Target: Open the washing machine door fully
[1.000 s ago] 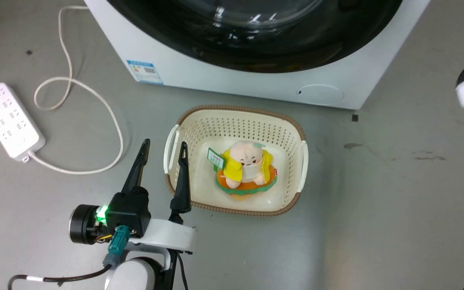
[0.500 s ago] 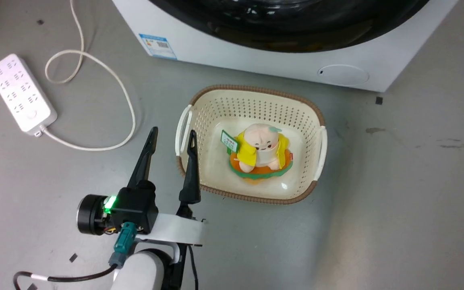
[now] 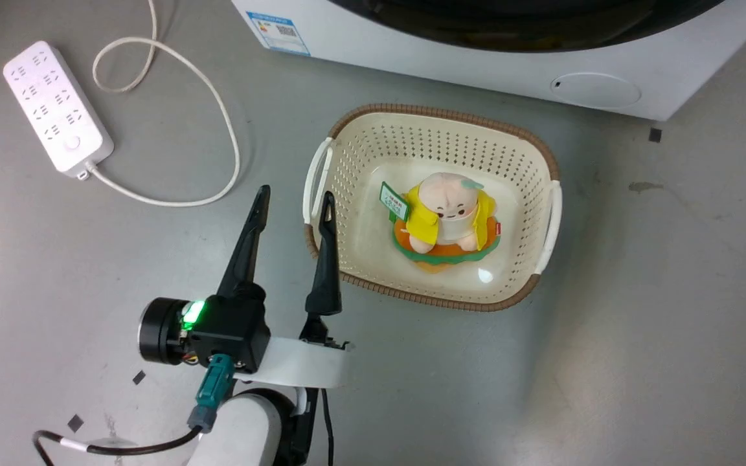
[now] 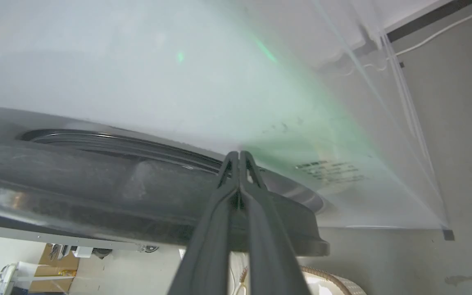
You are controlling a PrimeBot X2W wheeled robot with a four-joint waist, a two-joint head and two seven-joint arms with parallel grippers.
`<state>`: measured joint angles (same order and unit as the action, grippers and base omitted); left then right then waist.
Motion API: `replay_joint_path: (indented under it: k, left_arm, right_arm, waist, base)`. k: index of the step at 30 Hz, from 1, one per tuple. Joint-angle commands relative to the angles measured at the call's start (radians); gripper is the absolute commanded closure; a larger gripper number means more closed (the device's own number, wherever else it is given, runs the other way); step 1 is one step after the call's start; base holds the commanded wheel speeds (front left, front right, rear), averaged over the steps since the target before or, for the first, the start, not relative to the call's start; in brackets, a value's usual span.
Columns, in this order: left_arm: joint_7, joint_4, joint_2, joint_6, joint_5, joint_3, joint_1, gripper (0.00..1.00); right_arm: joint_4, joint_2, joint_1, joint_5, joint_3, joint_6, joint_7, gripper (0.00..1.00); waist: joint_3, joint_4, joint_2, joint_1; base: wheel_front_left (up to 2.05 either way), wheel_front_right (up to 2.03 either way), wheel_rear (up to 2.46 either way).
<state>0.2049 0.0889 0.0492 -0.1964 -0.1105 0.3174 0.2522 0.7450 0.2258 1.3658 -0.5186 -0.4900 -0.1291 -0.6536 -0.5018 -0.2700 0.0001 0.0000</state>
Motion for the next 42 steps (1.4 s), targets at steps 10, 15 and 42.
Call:
replay_joint_path:
  k: [10,15,42]
  left_arm:
    - [0.029,0.008,0.001,-0.033,-0.017,0.035,0.043,0.00]
    - [0.040,0.004,0.001,-0.041,-0.022,0.046,0.049,0.00]
    - [0.057,-0.092,0.001,0.054,0.000,-0.033,-0.133,0.00]
  right_arm:
    - [0.063,-0.042,0.114,-0.018,-0.126,-0.002,-0.153,1.00]
    - [0.093,-0.028,0.139,-0.012,-0.157,-0.002,-0.324,1.00]
    - [-0.094,-0.175,-0.544,-0.407,0.049,-0.002,-0.586,1.00]
  waist:
    - [-0.034,-0.030,-0.0001,0.0000]
    - [-0.023,-0.038,-0.0001,0.0000]
    - [0.325,0.031,-0.0001,0.0000]
  base:
    - [0.00,0.00,0.00]
    - [0.00,0.00,0.00]
    - [0.00,0.00,0.00]
